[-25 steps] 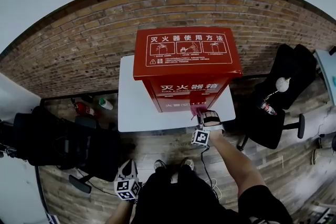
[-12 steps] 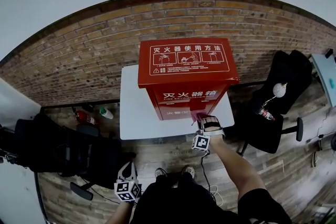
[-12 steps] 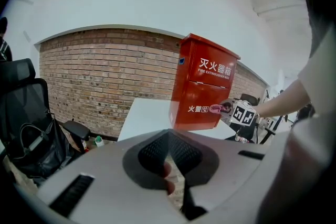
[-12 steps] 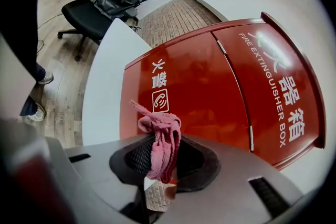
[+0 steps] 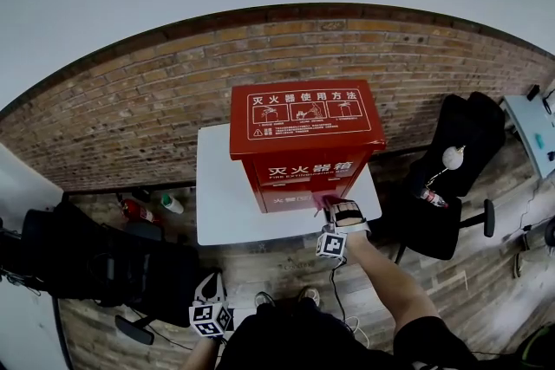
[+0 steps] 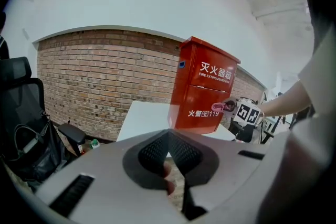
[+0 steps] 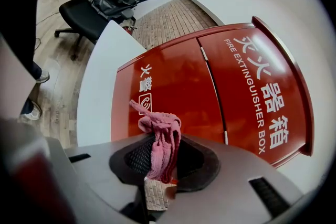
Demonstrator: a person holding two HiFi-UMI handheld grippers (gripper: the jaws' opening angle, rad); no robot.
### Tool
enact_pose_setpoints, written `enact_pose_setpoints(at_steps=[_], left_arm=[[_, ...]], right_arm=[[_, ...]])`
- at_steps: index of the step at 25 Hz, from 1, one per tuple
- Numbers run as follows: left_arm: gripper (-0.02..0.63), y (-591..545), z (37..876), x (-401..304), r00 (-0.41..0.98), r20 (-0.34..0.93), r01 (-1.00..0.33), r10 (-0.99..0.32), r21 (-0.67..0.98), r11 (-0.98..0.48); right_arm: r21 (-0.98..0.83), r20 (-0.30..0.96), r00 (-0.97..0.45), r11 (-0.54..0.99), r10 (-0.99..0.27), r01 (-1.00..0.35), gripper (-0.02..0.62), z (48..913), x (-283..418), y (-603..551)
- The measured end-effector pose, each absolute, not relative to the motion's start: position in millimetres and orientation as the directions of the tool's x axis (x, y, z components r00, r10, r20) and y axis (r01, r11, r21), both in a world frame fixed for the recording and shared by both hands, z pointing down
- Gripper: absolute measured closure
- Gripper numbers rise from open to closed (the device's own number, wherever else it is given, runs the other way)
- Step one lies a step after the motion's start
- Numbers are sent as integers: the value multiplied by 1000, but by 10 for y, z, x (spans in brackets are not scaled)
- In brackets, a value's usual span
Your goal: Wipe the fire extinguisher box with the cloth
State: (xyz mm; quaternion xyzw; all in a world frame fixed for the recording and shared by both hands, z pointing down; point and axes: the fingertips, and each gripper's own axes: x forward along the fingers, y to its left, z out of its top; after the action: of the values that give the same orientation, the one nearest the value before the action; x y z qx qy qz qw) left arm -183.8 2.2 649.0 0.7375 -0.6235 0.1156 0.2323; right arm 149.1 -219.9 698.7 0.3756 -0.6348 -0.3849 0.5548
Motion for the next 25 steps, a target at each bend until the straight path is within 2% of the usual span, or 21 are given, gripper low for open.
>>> enact_pose_setpoints(at_steps=[25], left_arm=[[583, 21, 6429, -1953, 215, 418, -962, -882, 246, -117]], right_arm=[[944, 323, -91, 327, -942, -38, 495, 6233, 1447, -2214]])
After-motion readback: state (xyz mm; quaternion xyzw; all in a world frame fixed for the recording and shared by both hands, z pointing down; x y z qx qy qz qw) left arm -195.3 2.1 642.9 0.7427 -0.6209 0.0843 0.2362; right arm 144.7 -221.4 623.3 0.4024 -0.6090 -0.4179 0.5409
